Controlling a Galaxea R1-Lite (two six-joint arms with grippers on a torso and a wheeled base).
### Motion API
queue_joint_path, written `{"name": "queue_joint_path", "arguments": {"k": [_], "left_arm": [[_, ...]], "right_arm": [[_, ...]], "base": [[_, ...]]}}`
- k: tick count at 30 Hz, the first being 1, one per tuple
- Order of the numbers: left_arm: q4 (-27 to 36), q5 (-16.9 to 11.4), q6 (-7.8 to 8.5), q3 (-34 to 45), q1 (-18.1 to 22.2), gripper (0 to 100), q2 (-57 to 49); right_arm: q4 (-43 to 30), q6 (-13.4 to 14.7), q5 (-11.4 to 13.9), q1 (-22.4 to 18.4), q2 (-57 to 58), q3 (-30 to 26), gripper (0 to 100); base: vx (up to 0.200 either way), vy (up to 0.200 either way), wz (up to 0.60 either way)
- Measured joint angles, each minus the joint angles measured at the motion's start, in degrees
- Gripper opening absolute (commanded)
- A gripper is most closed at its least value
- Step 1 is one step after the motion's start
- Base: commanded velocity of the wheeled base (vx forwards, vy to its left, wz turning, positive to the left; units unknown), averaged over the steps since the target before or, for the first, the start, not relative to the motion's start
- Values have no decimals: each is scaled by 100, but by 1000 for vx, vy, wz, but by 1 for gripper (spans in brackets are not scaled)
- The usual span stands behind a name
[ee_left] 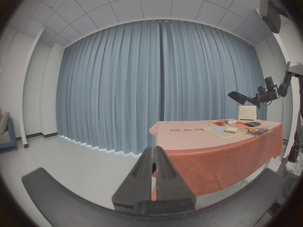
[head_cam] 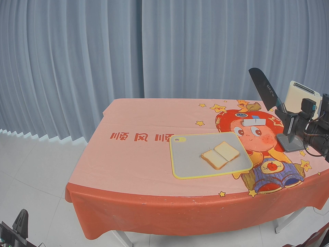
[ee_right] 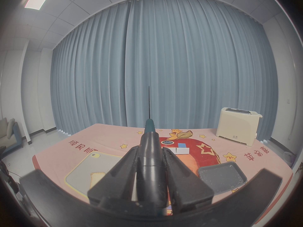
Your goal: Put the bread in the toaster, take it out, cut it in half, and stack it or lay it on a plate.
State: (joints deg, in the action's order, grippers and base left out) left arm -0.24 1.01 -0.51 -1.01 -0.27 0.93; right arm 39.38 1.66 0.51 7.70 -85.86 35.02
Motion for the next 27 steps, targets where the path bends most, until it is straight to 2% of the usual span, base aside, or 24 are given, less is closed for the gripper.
{"name": "queue_joint_path", "arguments": {"k": [27], "left_arm": [[0,0,0,0,0,0,0]], "right_arm": [[4,-10,-9,-93,-99,12,0]], "base": [[0,0,0]]}}
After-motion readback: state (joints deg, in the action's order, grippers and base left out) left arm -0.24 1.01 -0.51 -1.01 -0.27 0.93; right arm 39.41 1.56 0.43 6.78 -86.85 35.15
